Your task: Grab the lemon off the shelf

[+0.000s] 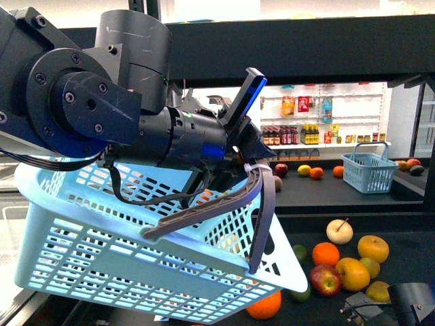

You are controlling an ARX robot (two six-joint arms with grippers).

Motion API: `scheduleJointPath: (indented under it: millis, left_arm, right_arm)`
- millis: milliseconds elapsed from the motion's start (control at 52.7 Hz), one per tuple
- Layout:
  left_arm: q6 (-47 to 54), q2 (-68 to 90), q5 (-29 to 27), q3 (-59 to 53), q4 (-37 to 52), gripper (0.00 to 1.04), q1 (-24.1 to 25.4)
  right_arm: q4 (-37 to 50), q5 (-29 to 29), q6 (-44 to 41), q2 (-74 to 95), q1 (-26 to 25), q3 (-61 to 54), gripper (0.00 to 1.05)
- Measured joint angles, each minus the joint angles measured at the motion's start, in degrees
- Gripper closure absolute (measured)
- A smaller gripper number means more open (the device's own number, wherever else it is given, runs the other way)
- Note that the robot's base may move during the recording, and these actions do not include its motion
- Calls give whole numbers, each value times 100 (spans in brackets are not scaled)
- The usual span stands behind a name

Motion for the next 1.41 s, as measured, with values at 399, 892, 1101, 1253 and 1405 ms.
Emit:
scheduleJointPath:
  millis: [399, 892, 1101, 1253, 1405]
  left_arm:
    - [0, 0, 2, 0, 0, 94, 0]
    - [0, 0, 0, 0, 0, 94, 0]
    - [0, 0, 2, 0, 0, 94, 0]
    - [0, 0, 2, 0, 0, 94, 0]
    - [0, 0, 2, 0, 0, 94, 0]
  right_arm:
    - [667, -76, 190, -933, -61, -1211, 51]
    - [1045, -1176, 1617, -4374, 7, -3099, 51]
    - [975, -1478, 2406, -4935, 444, -3289, 51]
    - [973, -1467, 2728, -5007, 824, -3379, 51]
    - [984, -1368, 2983, -5007, 1156, -3379, 51]
